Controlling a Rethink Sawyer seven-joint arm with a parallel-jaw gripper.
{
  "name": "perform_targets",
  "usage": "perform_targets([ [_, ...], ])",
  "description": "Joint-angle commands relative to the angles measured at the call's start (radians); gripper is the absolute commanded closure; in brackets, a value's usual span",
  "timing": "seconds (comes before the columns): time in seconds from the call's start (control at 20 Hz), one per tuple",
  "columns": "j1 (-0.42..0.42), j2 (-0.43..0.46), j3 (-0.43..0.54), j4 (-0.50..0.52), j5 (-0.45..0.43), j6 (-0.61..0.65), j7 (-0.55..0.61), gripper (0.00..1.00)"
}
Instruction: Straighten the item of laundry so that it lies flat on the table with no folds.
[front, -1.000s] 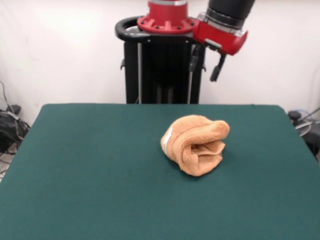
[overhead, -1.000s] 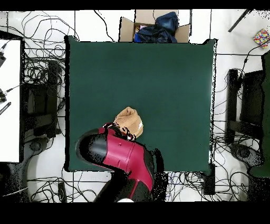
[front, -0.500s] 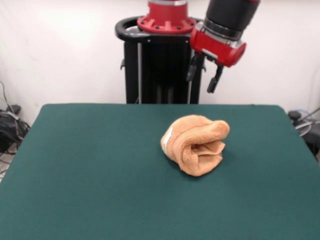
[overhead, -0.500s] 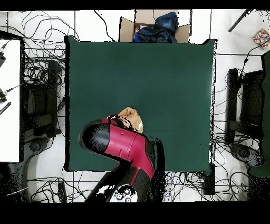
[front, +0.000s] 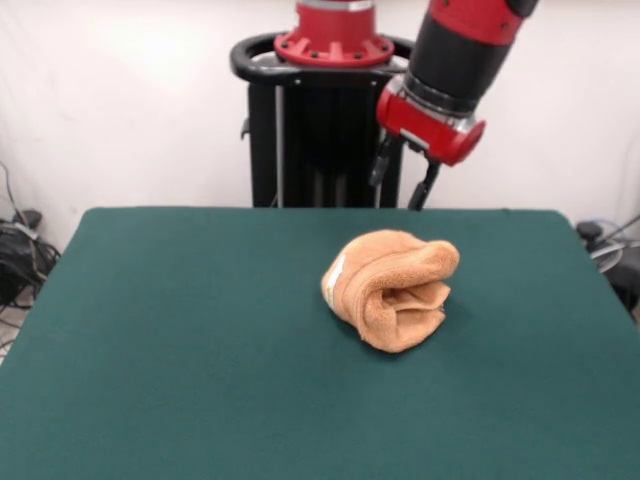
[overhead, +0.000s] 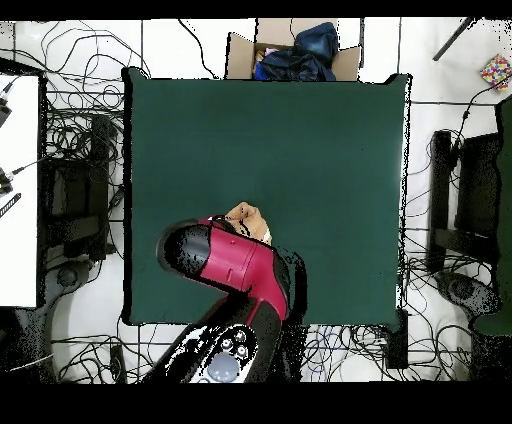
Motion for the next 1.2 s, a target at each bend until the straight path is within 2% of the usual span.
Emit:
perform_targets([
  [0.05,0.005,0.092,0.085,-0.044,0.064,0.073,0.270,0.00],
  [0.45,0.019,0.124,0.075,-0.058,0.072,0.102,0.282,0.00],
  [0.7,0.009,0.146,0.092,-0.033,0.093,0.007,0.274,0.00],
  [1.0,0.034,0.165,0.100,-0.021,0.128,-0.023,0.304,0.00],
  [1.2,0.092,0.199,0.048,-0.034,0.149,-0.033,0.366,0.00],
])
